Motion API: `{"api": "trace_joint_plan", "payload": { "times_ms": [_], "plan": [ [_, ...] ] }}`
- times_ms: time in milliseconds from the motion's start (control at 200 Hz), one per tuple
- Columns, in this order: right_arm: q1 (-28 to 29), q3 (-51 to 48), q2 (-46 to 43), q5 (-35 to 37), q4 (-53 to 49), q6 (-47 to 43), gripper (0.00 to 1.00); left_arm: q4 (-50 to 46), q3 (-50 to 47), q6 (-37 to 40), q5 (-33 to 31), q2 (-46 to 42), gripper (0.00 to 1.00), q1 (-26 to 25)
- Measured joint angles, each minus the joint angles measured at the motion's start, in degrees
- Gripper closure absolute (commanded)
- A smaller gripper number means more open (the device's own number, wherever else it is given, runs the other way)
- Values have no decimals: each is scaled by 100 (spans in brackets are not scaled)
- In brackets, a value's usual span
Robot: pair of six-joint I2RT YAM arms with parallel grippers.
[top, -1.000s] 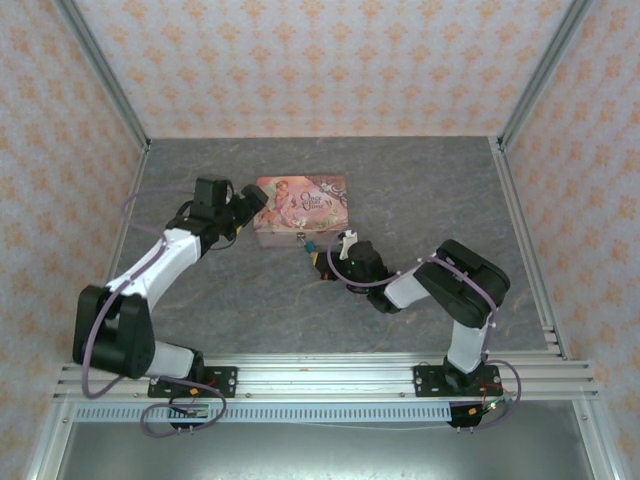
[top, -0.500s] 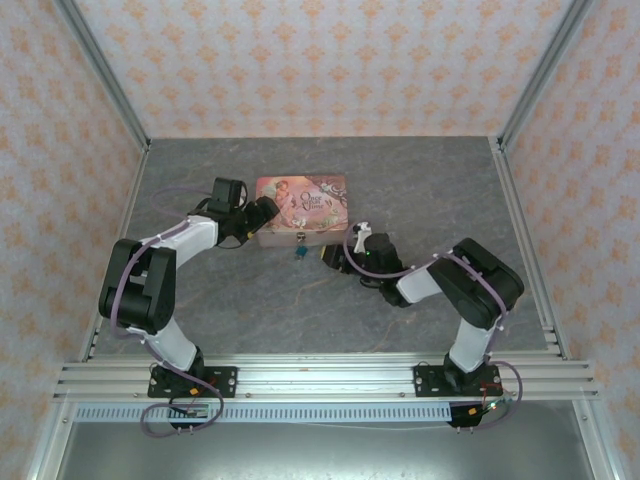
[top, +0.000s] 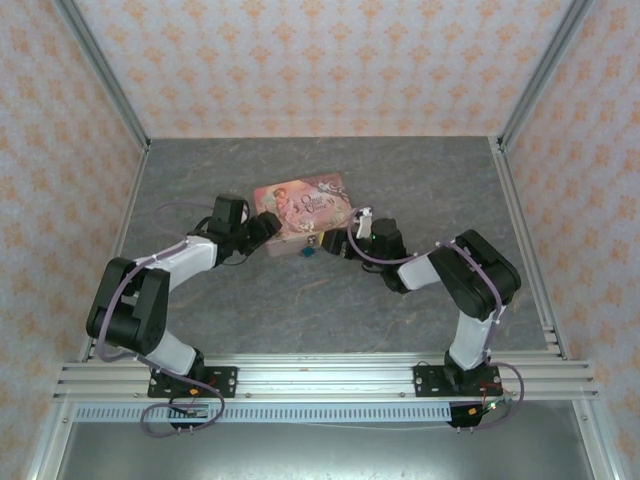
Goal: Unlock the padlock with the key
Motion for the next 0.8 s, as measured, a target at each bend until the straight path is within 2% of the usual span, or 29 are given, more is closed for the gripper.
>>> {"api": "trace_joint_plan", "payload": {
  "times_ms": [135, 245, 465, 621, 801],
  "plan": [
    [-323, 83, 2, -138, 188, -44, 29, -15, -275, -101, -87, -304, 31, -50],
    [-365, -219, 2, -236, 577, -15, 28, -7, -407, -203, -153, -446, 31, -76],
    [-63, -566, 343, -391, 1327, 109, 25, -9, -476, -302, -208, -525, 31, -111],
    [203, -328, 726, -463, 1510, 114, 26, -9, -479, -319, -221, -533, 31, -111],
    [234, 55, 1088, -564, 1665, 188, 29, -11, -479, -319, -225, -533, 31, -111]
  ]
}}
